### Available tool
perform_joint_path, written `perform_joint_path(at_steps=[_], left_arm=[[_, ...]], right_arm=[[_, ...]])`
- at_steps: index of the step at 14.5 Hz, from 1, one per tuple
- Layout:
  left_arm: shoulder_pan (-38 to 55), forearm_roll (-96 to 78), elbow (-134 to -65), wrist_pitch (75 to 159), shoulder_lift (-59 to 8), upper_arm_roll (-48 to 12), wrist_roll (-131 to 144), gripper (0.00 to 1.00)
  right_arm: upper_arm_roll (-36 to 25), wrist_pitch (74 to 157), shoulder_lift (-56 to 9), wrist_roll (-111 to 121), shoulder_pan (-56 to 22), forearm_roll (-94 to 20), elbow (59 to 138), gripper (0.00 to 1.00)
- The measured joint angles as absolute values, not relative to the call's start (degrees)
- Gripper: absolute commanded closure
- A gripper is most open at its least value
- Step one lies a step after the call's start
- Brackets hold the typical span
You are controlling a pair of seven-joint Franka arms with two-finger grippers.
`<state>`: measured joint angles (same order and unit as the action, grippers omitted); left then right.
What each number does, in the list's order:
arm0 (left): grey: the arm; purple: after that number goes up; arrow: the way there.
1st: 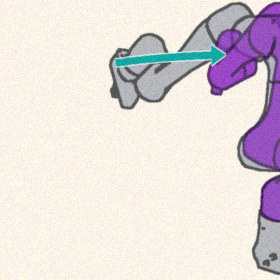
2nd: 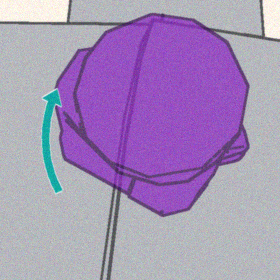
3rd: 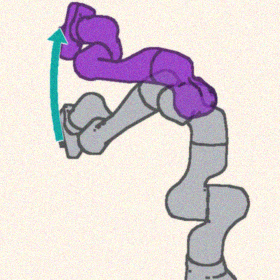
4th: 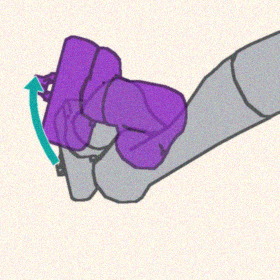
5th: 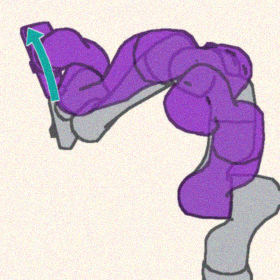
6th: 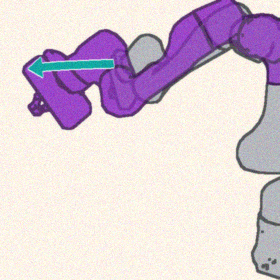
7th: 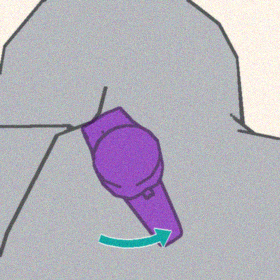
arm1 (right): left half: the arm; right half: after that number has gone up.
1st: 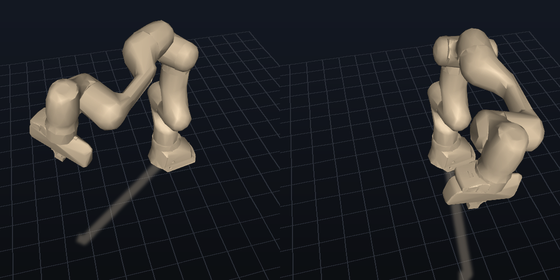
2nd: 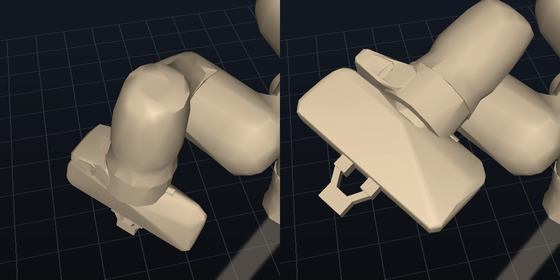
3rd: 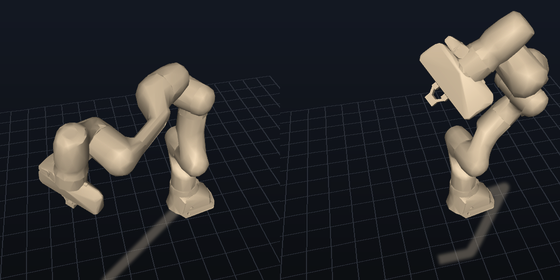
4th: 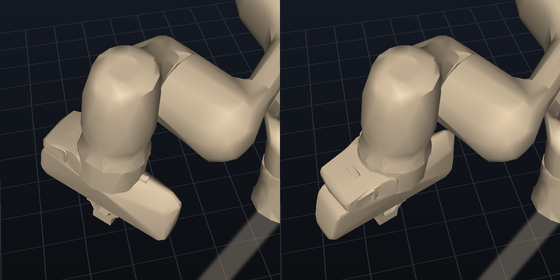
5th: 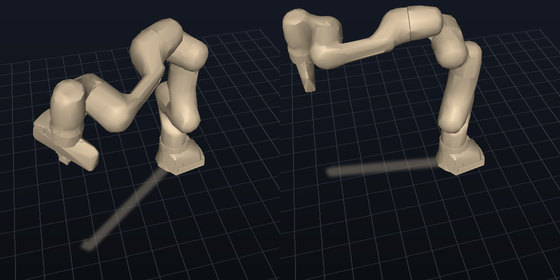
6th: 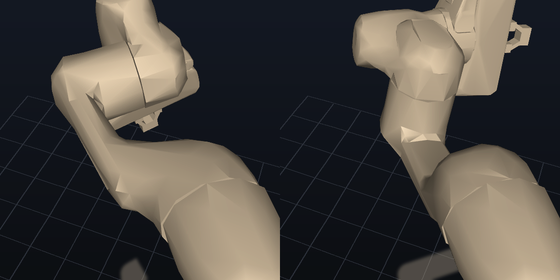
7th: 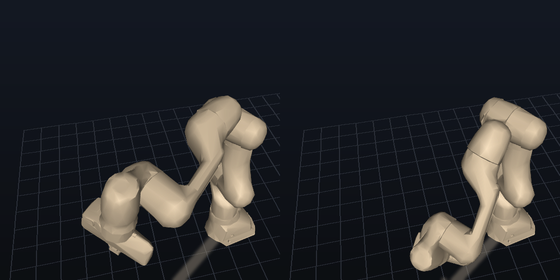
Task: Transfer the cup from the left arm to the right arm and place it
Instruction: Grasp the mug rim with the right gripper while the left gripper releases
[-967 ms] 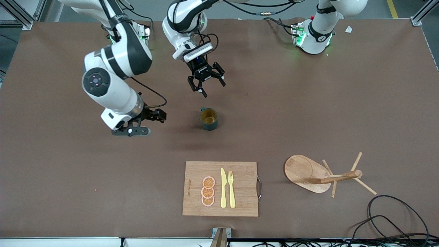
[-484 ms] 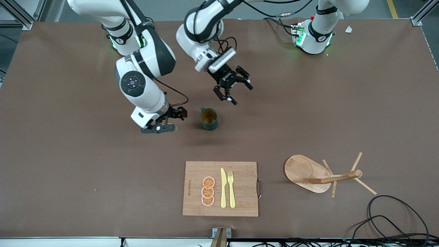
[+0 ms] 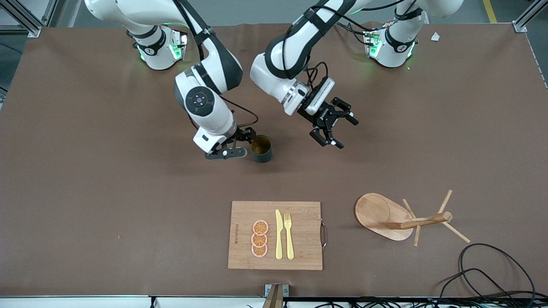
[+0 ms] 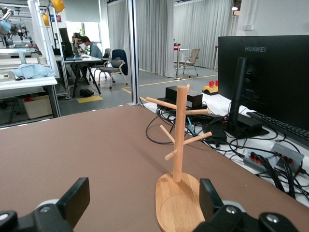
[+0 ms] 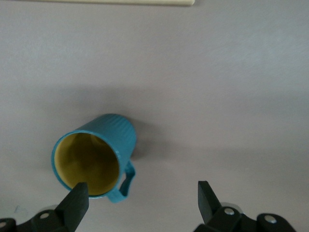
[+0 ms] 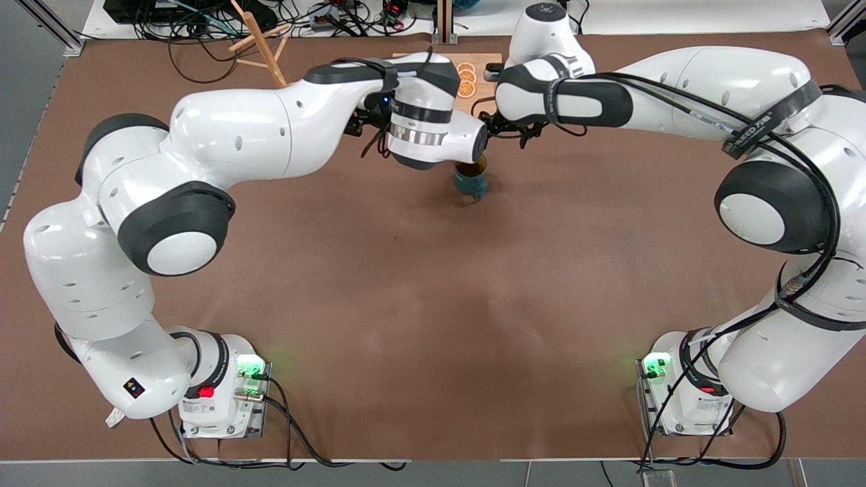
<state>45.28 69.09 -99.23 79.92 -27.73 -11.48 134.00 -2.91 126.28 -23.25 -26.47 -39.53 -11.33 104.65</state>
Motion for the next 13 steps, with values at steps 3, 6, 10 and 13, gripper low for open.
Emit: perform_joint_path(at_steps=[3, 6, 10, 13], left_arm=[[42.21, 69.85, -99.55, 80.72, -26.87, -11.48, 133.87, 0.00], [37.72, 70.18, -99.55, 82.05, -26.02, -11.48, 129.80, 0.00], [31.77, 70.37, -98.61, 85.98, -23.03, -11.50, 121.35, 0.00], [28.16, 70.35, -96.89, 87.59, -20.73, -11.57, 115.96, 0.00]], right_arm=[[-2.90, 128.06, -24.87, -29.34, -42.74, -11.34, 104.69, 0.00], [-2.92, 130.76, -27.07, -31.09, -45.04, -11.34, 104.77, 0.00], [-3.28, 134.42, -28.94, -31.39, -45.21, -11.43, 104.78, 0.00], [-3.78, 134.44, -28.93, -31.39, -44.12, -11.44, 104.76, 0.00]])
